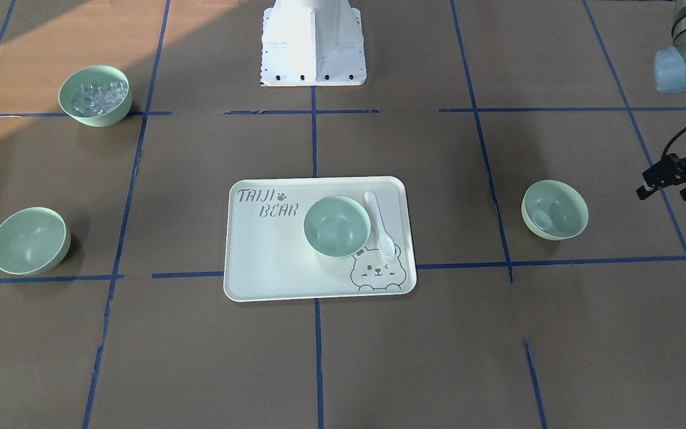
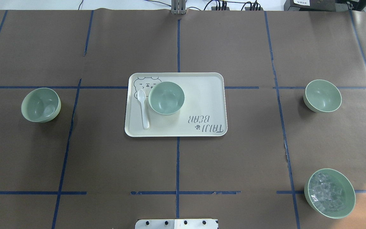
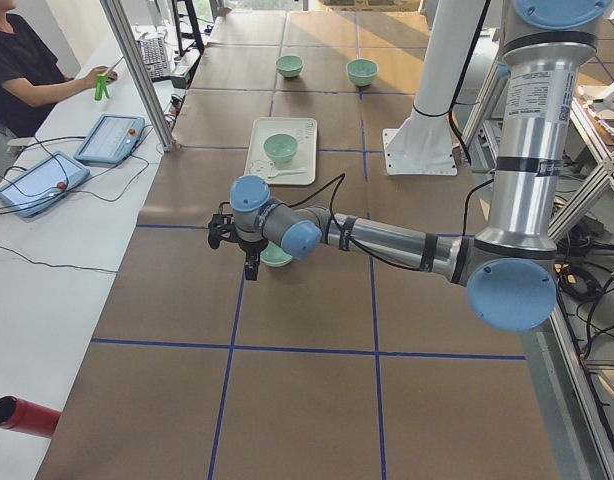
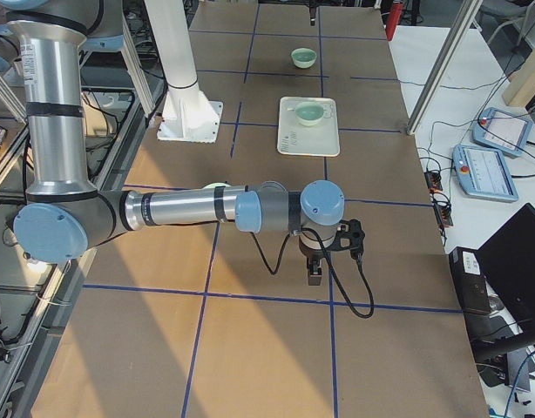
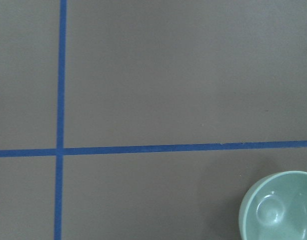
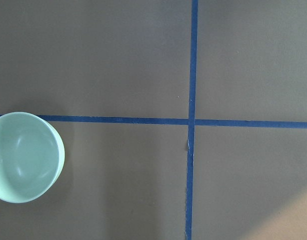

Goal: Stack green bowls together

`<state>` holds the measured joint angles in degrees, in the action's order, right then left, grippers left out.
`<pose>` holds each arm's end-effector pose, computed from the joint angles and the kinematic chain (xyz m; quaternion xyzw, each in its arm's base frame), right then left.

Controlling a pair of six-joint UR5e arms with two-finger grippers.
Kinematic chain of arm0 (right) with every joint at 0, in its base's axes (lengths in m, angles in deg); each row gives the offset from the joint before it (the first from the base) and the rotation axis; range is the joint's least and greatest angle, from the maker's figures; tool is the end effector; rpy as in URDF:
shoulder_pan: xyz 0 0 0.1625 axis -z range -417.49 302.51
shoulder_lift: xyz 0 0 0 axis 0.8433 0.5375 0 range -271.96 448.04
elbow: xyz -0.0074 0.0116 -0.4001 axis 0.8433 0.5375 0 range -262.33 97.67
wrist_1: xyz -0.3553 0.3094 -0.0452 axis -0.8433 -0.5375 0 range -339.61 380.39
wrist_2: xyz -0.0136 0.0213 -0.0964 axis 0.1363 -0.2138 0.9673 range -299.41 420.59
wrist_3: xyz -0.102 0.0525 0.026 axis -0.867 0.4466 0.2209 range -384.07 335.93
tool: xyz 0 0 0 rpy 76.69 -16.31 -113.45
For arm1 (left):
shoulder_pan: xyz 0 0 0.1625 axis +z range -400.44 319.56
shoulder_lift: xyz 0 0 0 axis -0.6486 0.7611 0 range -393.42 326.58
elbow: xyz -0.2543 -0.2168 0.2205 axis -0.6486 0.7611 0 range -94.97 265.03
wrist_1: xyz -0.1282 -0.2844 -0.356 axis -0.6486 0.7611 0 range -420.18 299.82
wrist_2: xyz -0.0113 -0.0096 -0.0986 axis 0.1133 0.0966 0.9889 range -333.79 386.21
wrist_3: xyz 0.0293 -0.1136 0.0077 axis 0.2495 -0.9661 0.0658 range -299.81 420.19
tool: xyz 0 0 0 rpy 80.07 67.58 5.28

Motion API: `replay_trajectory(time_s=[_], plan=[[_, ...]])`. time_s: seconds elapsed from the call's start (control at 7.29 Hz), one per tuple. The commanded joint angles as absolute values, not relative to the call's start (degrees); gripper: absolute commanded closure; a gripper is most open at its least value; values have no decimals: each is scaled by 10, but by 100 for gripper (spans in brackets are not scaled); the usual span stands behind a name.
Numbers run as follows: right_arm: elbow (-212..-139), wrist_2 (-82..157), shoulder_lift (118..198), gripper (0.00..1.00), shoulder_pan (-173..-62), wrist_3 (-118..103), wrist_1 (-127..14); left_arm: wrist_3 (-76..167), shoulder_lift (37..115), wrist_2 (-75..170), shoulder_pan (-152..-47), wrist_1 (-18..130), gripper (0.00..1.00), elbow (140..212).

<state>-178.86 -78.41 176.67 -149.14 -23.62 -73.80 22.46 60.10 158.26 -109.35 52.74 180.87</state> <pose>0.0608 -0.5622 0.5709 0.0337 -0.4141 0.0033 0.9096 0.1662 -0.5829 0.5088 0.0568 0.4276 -0.0312 0.9016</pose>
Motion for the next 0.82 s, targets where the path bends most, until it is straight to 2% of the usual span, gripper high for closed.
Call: replay_trajectory(time_s=[0.0,0.41,0.69], plan=[[-1789,-785,1763,0,-1488,-235,-737,122,601,1518,-1022,587,0,1802],[-1793,-792,1761,0,-1450,-158,-720,64,601,1487,-979,657,6,1763],[-1792,-791,1765,0,-1415,-22,-613,59,601,1486,-962,660,10,1757]])
